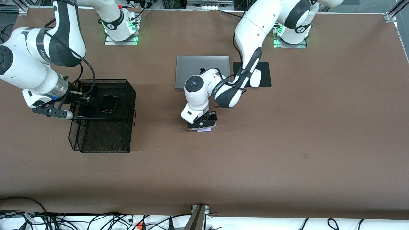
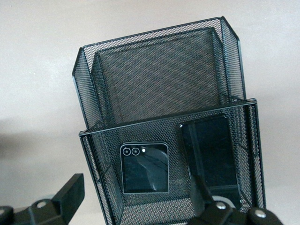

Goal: Place phones with both arms
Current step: 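Release the flip phone in the basket while the left gripper carries the white phone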

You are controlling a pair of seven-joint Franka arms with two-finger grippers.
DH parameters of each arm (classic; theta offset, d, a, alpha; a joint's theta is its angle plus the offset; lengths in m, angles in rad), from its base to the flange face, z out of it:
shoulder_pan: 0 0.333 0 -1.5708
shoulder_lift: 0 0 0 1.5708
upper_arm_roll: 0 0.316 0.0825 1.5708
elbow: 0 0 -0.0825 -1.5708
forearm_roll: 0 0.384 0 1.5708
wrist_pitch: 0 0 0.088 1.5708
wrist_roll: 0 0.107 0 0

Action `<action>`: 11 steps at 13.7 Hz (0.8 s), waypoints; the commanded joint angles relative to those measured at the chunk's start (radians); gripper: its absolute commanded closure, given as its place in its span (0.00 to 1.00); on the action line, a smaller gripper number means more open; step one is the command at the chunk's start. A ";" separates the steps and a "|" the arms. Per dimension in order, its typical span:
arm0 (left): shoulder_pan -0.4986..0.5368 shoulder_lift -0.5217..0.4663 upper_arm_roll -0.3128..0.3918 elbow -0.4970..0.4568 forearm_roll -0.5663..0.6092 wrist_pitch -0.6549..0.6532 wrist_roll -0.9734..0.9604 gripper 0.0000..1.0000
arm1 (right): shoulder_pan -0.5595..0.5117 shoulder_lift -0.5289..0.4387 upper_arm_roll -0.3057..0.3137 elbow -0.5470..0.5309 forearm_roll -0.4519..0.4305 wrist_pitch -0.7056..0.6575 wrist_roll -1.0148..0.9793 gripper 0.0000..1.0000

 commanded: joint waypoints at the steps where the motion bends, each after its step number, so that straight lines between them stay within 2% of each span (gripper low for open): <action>1: 0.124 -0.108 -0.014 -0.008 -0.015 -0.088 0.129 0.00 | -0.005 -0.012 0.004 0.005 -0.015 -0.015 -0.013 0.00; 3: 0.209 -0.160 -0.028 -0.013 -0.027 -0.175 0.215 0.00 | -0.001 -0.012 0.010 0.045 -0.018 -0.045 -0.010 0.00; 5: 0.298 -0.214 -0.026 -0.031 -0.027 -0.259 0.315 0.00 | 0.018 0.012 0.019 0.167 -0.003 -0.174 0.012 0.01; 6: 0.353 -0.249 -0.026 -0.055 -0.025 -0.284 0.385 0.00 | 0.025 0.041 0.047 0.218 0.002 -0.211 0.037 0.01; 9: 0.514 -0.364 -0.022 -0.149 -0.013 -0.298 0.606 0.00 | 0.030 0.130 0.217 0.318 0.029 -0.199 0.180 0.00; 11: 0.611 -0.407 -0.020 -0.154 -0.013 -0.318 0.755 0.00 | 0.029 0.289 0.321 0.458 0.062 -0.135 0.264 0.01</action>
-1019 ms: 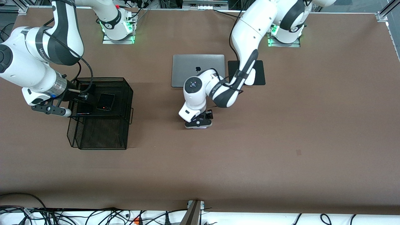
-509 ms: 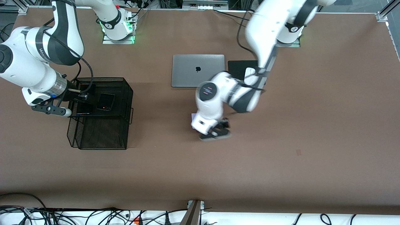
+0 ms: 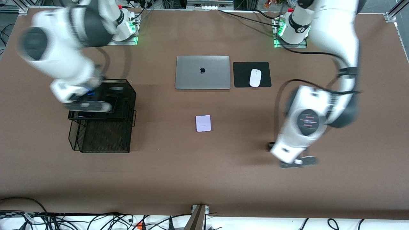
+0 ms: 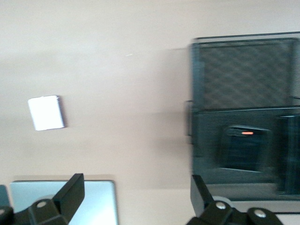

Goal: Place phones with both arms
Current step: 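Grasp the white phone with the right gripper while the left gripper withdraws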

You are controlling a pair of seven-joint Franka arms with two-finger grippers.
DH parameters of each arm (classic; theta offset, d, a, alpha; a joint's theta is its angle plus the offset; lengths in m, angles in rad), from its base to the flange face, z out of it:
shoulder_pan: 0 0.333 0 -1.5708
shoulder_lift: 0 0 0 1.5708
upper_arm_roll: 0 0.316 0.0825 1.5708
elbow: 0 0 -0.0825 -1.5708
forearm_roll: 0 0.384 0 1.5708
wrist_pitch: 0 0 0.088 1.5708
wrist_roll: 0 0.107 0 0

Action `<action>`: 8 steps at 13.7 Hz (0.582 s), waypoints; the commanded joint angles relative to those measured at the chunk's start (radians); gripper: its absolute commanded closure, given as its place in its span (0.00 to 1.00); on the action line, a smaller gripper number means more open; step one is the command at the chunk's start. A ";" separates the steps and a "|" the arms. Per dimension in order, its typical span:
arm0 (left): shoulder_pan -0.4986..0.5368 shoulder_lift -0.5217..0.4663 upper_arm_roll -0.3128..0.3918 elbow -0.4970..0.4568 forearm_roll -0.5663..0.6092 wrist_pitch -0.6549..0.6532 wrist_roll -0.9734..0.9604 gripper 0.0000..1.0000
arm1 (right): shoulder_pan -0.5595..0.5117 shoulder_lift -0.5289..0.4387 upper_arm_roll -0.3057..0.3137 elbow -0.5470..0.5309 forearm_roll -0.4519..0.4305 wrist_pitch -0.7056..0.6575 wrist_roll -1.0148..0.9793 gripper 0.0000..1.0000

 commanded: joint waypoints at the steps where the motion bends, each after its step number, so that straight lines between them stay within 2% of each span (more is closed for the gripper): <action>1: 0.120 -0.123 -0.016 -0.084 -0.011 -0.034 0.184 0.00 | -0.011 0.289 0.090 0.238 0.058 0.056 0.107 0.01; 3: 0.174 -0.182 -0.016 -0.084 -0.011 -0.098 0.289 0.00 | -0.016 0.460 0.121 0.367 0.114 0.160 0.120 0.01; 5: 0.197 -0.254 -0.019 -0.084 -0.018 -0.175 0.337 0.00 | -0.019 0.551 0.162 0.386 0.161 0.306 0.129 0.01; 7: 0.197 -0.322 -0.025 -0.089 -0.026 -0.268 0.344 0.00 | -0.019 0.617 0.219 0.383 0.164 0.435 0.164 0.01; 8: 0.194 -0.362 -0.037 -0.107 -0.026 -0.301 0.344 0.00 | -0.013 0.648 0.226 0.383 0.160 0.476 0.204 0.00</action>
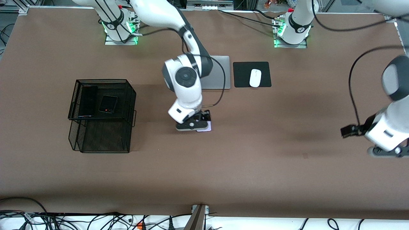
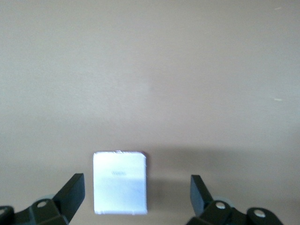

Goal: Place phones with both arms
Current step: 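Grasp the white phone with the right gripper while the left gripper withdraws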

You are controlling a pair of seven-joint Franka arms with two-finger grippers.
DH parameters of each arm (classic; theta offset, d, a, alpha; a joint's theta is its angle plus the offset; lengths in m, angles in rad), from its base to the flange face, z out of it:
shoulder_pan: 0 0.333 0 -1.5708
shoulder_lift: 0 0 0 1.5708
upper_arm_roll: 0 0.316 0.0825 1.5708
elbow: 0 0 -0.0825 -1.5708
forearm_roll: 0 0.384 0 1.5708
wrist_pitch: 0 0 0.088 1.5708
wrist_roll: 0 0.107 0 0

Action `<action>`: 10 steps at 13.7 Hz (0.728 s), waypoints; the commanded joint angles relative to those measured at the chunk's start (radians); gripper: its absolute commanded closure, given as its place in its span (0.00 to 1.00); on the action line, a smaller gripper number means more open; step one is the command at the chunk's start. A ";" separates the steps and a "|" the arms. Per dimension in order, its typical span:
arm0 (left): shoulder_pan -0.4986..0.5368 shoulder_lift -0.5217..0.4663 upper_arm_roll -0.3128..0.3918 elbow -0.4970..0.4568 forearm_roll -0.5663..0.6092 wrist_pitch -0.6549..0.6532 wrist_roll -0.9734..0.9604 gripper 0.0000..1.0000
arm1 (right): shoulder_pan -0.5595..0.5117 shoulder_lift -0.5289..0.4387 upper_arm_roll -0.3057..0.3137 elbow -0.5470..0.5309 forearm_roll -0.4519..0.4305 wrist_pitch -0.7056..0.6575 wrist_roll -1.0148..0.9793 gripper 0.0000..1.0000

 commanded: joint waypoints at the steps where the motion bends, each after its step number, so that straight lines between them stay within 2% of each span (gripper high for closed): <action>1: -0.004 -0.151 -0.048 -0.117 -0.024 -0.075 0.023 0.00 | -0.013 0.075 0.031 0.050 0.012 0.073 0.059 0.01; 4: -0.003 -0.306 -0.067 -0.261 -0.024 -0.083 0.025 0.00 | -0.002 0.106 0.046 0.037 0.002 0.091 0.064 0.01; 6: -0.003 -0.396 -0.070 -0.342 -0.033 -0.083 0.096 0.00 | 0.014 0.115 0.046 0.033 -0.011 0.101 0.065 0.00; 8: 0.012 -0.430 -0.067 -0.359 -0.088 -0.089 0.109 0.00 | 0.025 0.118 0.048 0.013 -0.011 0.138 0.078 0.01; 10: 0.014 -0.452 -0.071 -0.363 -0.090 -0.118 0.109 0.00 | 0.028 0.121 0.048 0.013 -0.016 0.147 0.088 0.01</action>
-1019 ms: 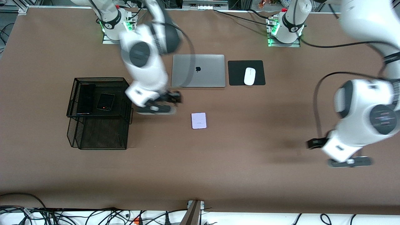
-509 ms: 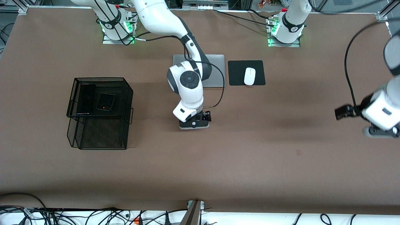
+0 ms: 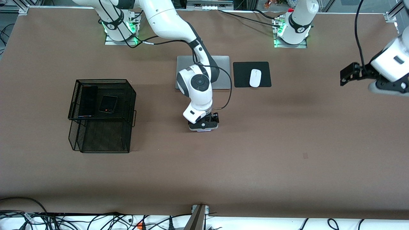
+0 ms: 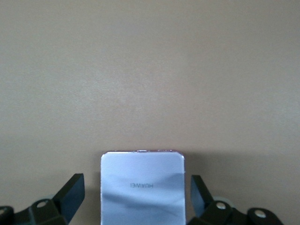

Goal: Place phones with both arms
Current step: 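Grasp the white phone with the right gripper while the left gripper withdraws, then carry the white phone with the right gripper to the mesh basket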

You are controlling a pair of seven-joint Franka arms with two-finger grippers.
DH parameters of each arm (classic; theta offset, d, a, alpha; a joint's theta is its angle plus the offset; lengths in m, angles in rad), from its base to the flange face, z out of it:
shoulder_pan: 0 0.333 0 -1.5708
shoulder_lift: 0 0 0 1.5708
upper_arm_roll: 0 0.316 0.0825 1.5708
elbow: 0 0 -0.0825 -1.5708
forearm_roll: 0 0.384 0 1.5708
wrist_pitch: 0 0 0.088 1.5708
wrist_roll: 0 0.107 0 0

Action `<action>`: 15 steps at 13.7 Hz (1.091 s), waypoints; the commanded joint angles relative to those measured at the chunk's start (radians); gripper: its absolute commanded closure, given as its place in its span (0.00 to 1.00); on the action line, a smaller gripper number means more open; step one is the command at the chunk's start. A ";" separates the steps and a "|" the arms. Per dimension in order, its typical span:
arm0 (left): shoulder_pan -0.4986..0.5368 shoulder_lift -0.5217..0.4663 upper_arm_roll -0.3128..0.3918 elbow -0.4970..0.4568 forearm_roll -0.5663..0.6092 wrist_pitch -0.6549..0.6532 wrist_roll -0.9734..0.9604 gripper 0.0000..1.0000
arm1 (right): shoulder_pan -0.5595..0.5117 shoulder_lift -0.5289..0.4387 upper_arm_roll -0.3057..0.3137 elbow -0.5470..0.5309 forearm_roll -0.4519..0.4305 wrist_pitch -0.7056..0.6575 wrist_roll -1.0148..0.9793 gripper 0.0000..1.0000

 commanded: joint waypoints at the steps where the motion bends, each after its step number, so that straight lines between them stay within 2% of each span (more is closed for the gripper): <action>1: 0.008 -0.053 -0.003 -0.047 -0.028 -0.036 0.032 0.00 | 0.006 0.011 0.001 0.002 -0.016 0.023 0.024 0.01; 4: 0.010 -0.070 0.000 -0.032 -0.029 -0.090 0.023 0.00 | 0.003 0.013 0.001 0.001 -0.097 0.021 0.003 0.00; 15: 0.028 -0.075 0.011 -0.041 -0.041 -0.019 0.014 0.00 | 0.004 0.020 0.021 -0.022 -0.120 0.044 0.038 0.01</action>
